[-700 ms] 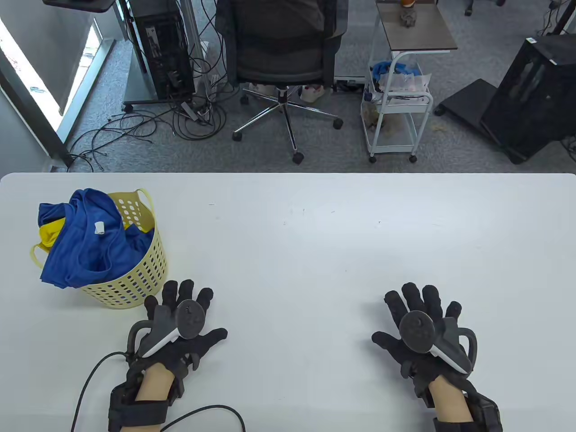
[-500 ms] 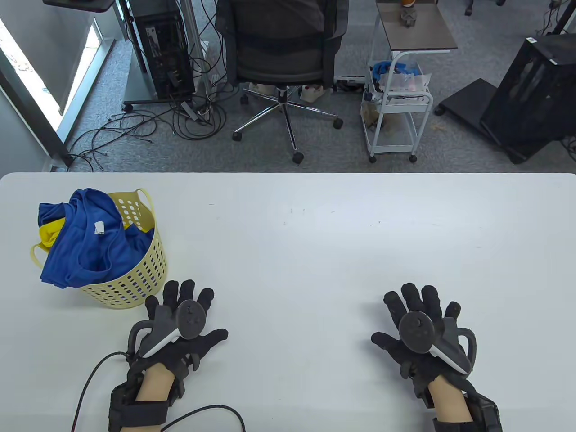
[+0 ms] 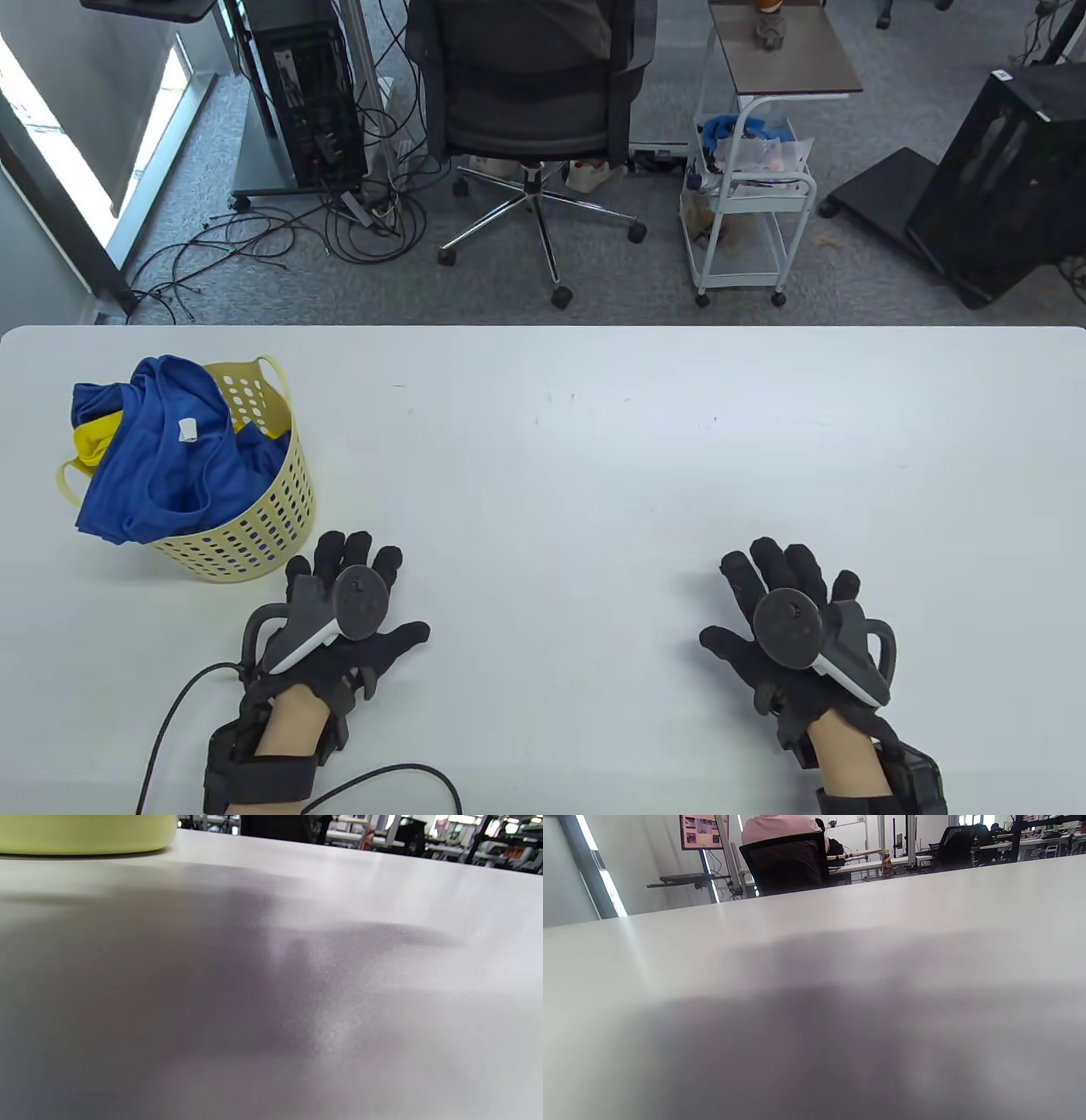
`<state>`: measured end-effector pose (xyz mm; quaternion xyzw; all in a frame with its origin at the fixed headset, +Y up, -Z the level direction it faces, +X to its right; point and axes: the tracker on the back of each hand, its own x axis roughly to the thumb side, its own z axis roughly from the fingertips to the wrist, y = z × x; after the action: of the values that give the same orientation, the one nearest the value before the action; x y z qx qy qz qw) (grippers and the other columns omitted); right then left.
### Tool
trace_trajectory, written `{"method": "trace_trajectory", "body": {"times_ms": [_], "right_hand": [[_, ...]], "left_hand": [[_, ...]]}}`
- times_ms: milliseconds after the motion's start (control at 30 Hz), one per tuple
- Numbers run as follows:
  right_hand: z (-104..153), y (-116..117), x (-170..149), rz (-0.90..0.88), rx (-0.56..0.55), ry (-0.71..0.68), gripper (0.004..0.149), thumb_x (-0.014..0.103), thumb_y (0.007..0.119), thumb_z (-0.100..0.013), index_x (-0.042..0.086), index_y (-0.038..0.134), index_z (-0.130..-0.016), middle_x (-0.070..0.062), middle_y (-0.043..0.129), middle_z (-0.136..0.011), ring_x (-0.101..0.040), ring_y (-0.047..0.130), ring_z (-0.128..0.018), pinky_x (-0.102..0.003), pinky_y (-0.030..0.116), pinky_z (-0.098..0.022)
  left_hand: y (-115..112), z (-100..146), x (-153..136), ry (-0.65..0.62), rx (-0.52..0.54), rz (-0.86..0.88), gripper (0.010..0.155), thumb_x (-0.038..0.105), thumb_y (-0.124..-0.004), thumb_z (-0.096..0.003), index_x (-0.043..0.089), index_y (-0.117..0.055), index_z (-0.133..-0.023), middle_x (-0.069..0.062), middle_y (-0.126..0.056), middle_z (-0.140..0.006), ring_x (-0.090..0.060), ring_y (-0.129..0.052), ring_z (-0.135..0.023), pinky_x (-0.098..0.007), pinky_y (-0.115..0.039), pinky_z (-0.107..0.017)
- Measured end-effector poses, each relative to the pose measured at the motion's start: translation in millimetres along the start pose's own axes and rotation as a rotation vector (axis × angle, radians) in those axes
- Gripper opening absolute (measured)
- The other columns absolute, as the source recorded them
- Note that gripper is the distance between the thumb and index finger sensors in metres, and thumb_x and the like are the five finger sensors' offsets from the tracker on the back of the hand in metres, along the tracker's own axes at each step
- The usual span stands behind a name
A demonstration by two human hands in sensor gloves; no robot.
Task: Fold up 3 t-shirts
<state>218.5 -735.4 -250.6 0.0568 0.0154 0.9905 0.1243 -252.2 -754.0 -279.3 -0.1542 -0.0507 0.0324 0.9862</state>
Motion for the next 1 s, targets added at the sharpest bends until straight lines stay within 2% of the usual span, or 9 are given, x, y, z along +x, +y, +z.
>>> {"method": "trace_trajectory", "body": {"times_ms": [100, 233, 400, 500, 633, 800, 1000], "right_hand": [[-1.4, -0.1, 2.4, 0.004, 0.002, -0.013, 0.078, 0.065, 0.068, -0.035, 0.037, 0.035, -0.100, -0.003, 0.028, -0.115, -0.042, 0.036, -0.108, -0.078, 0.028, -0.072], [-2.3, 1.2, 3.2, 0.018, 0.022, -0.013, 0.078, 0.065, 0.068, -0.035, 0.037, 0.034, -0.100, -0.003, 0.027, -0.115, -0.043, 0.036, -0.108, -0.077, 0.029, -0.072], [-2.1, 1.3, 2.9, 0.016, 0.023, -0.015, 0.078, 0.065, 0.068, -0.036, 0.037, 0.033, -0.100, -0.003, 0.026, -0.115, -0.043, 0.035, -0.108, -0.078, 0.029, -0.072], [-1.7, 1.3, 2.8, 0.017, 0.019, -0.013, 0.078, 0.065, 0.068, -0.036, 0.037, 0.033, -0.100, -0.003, 0.026, -0.115, -0.043, 0.035, -0.108, -0.078, 0.029, -0.072], [-1.6, 1.4, 2.6, 0.021, 0.020, -0.009, 0.078, 0.065, 0.068, -0.036, 0.037, 0.033, -0.100, -0.003, 0.025, -0.115, -0.043, 0.035, -0.108, -0.078, 0.029, -0.072], [-1.4, 1.3, 2.5, 0.021, 0.022, -0.006, 0.078, 0.065, 0.068, -0.036, 0.037, 0.033, -0.100, -0.003, 0.025, -0.115, -0.043, 0.035, -0.108, -0.078, 0.029, -0.072], [-1.4, 1.0, 2.2, 0.018, 0.018, -0.008, 0.078, 0.065, 0.068, -0.036, 0.037, 0.033, -0.100, -0.003, 0.025, -0.115, -0.043, 0.035, -0.108, -0.078, 0.029, -0.072]], "left_hand": [[10.0, 1.0, 3.2, 0.013, -0.015, 0.019, 0.089, 0.076, -0.055, -0.0374, 0.037, -0.019, -0.109, -0.002, -0.009, -0.116, -0.027, 0.002, -0.105, -0.056, -0.012, -0.080], [39.3, 8.3, 5.4, 0.020, 0.084, 0.029, 0.083, 0.068, -0.060, -0.0403, 0.034, -0.029, -0.109, -0.002, -0.018, -0.117, -0.027, -0.010, -0.107, -0.053, -0.021, -0.082], [98.6, 20.4, -8.6, 0.067, 0.173, 0.044, 0.076, 0.062, -0.067, -0.0415, 0.030, -0.045, -0.107, 0.000, -0.028, -0.117, -0.026, -0.017, -0.108, -0.053, -0.026, -0.082], [129.0, 25.6, -21.1, 0.096, 0.160, 0.011, 0.072, 0.058, -0.069, -0.0425, 0.030, -0.048, -0.106, 0.001, -0.032, -0.116, -0.026, -0.023, -0.109, -0.051, -0.034, -0.083], [160.8, 36.7, -36.0, 0.153, 0.231, -0.064, 0.069, 0.053, -0.072, -0.0431, 0.031, -0.050, -0.105, 0.001, -0.036, -0.116, -0.026, -0.027, -0.109, -0.051, -0.036, -0.083], [186.7, 52.0, -53.0, 0.219, 0.323, -0.128, 0.066, 0.048, -0.077, -0.0429, 0.032, -0.055, -0.103, -0.001, -0.040, -0.116, -0.026, -0.029, -0.109, -0.052, -0.038, -0.083], [199.1, 61.1, -79.1, 0.356, 0.289, -0.187, 0.066, 0.045, -0.080, -0.0426, 0.034, -0.054, -0.102, 0.000, -0.041, -0.116, -0.027, -0.031, -0.109, -0.054, -0.042, -0.082]]}}
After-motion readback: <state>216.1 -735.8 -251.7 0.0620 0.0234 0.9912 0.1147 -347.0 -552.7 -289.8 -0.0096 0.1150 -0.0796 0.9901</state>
